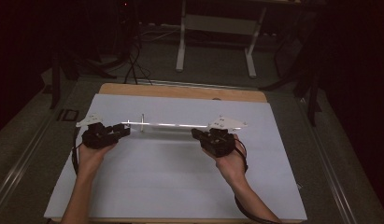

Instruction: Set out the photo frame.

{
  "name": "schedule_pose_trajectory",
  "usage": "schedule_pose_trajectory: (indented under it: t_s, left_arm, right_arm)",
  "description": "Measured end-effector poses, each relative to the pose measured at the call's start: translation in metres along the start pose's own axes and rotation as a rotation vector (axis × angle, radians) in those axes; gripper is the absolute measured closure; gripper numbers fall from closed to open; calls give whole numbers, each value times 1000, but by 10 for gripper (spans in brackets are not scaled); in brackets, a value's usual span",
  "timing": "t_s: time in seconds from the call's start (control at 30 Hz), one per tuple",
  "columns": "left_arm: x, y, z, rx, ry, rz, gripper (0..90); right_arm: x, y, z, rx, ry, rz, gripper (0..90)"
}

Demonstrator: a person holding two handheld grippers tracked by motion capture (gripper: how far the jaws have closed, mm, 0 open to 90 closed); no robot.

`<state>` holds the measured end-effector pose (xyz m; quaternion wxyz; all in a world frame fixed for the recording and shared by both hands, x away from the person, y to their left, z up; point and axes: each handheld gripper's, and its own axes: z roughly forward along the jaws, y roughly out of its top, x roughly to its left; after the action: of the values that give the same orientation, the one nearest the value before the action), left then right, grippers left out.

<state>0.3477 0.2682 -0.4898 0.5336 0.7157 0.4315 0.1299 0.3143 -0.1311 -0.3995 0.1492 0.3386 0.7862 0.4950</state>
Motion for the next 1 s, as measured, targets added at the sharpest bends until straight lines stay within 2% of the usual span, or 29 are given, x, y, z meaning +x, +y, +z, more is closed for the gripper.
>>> schedule_pose_trajectory:
  t_s: [0.1, 0.13, 0.27, 0.57, 1.0]
  left_arm:
    - [-4, -1, 2, 13, -3, 28, 551]
    - [-4, -1, 3, 15, -18, 28, 548]
    - [-7, -1, 5, 3, -25, 51, 505]
    - [-17, 9, 8, -8, 11, 106, 406]
    - [-25, 24, 16, -19, -4, 132, 342]
  right_arm:
    - [-1, 1, 0, 1, -2, -3, 900]
    - [-1, 1, 1, 1, -2, -2, 900]
    - [-1, 2, 1, -1, -5, 0, 900]
    - [-3, 6, 2, -1, -9, 4, 900]
    - [-6, 10, 4, -5, -14, 9, 900]
